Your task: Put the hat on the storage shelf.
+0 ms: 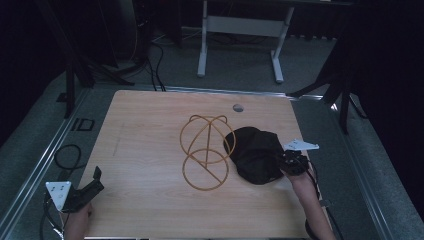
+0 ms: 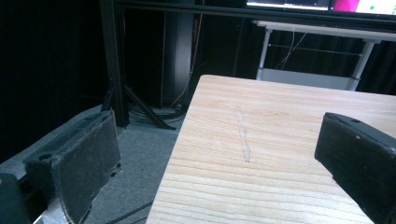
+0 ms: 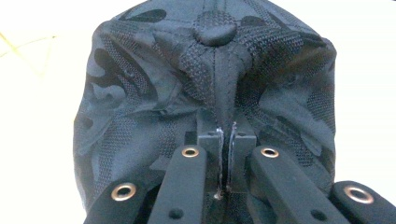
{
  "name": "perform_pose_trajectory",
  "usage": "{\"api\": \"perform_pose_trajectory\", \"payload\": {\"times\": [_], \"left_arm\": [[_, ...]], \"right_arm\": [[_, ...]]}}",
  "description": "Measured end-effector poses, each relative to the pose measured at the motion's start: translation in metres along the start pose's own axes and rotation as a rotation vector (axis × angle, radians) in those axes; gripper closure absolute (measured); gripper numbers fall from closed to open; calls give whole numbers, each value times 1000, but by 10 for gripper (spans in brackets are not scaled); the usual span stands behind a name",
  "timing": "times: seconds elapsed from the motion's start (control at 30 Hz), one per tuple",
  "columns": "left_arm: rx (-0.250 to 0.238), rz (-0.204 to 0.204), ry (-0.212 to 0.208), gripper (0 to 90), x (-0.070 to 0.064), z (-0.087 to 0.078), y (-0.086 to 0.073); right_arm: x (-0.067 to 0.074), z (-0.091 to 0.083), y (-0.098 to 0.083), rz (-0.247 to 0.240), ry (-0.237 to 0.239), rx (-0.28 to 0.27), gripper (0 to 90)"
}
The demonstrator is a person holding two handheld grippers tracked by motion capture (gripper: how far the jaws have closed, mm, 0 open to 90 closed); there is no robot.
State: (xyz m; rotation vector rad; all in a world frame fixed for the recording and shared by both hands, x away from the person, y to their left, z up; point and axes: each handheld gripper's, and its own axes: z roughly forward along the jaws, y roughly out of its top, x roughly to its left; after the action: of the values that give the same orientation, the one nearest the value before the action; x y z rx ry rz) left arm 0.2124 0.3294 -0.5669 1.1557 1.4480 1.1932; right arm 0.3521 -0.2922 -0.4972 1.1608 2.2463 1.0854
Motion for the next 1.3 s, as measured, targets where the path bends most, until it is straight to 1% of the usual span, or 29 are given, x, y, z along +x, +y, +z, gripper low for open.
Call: {"api": "perform_pose_trajectory", "payload": {"times": [0.07,0.27,0.43,0.47,0.57,0.73,0.83,0.9,1.1,1.2,1.3], "left_arm": [[1,0,0,5,0,0,0],[0,0,2,5,0,0,0],[0,-1,2,5,0,0,0],[0,-1,2,5,0,0,0],[0,-1,3,5,0,0,0],[0,-2,2,5,0,0,0],[0,-2,2,5,0,0,0],[1,-3,2,5,0,0,0],[0,-3,3,5,0,0,0],[2,0,2,5,0,0,0],[3,0,2,5,0,0,0]], "right_arm": [[1,-3,2,6,4,-12,872],[3,-16,13,0,3,-46,872],[3,-29,24,-6,-17,-71,873],[3,-33,28,-8,-28,-81,872],[1,-42,35,4,-35,-107,872],[-1,-57,49,5,-49,-144,873],[-1,-67,59,-7,-61,-160,873],[0,-74,65,-15,-80,-176,873],[2,-97,88,-30,-101,-223,873],[3,-112,101,-20,-88,-264,872],[8,-127,113,-28,-85,-305,872]]}}
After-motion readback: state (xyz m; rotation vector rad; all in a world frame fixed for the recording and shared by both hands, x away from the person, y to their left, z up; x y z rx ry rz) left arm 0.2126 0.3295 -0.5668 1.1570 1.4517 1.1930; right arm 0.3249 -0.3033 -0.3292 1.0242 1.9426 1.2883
